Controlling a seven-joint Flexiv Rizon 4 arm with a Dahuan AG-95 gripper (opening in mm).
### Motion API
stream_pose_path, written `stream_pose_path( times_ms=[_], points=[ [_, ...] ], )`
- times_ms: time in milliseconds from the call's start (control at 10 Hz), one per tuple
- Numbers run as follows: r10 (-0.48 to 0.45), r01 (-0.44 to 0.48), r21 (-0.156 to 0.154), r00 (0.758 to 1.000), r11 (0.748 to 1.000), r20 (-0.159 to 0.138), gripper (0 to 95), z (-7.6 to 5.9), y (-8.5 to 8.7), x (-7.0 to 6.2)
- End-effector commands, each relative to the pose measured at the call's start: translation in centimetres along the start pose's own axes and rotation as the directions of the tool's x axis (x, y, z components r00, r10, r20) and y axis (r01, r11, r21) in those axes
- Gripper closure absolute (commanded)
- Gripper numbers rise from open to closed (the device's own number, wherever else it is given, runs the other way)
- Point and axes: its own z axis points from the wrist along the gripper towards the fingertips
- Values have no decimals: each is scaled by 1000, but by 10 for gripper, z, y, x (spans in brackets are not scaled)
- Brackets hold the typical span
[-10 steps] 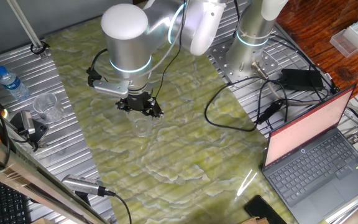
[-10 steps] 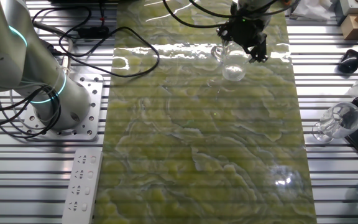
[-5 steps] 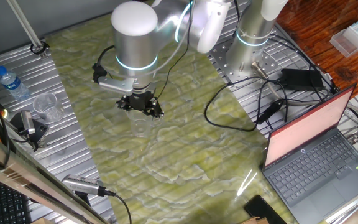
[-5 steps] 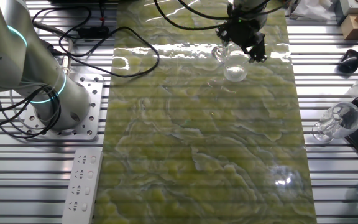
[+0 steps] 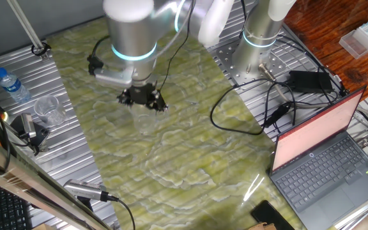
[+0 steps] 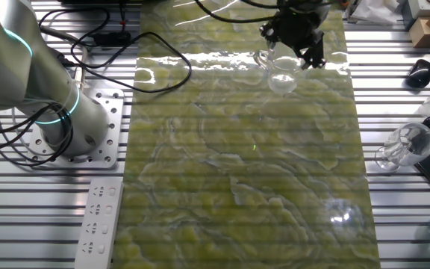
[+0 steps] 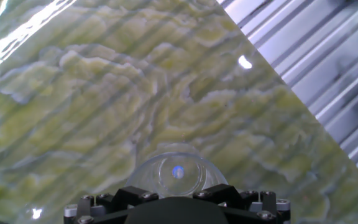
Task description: Pick up the cup
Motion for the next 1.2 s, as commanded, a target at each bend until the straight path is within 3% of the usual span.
stream_pose_path(
  times_ms=[100,900,1200],
  points=[
    [7,-7,-11,1000,1000,-8,950,-9,0,3],
    [42,-43,-11,998,999,-45,950,-54,11,8],
    [65,-66,-9,997,998,-46,950,-61,13,9]
  ],
)
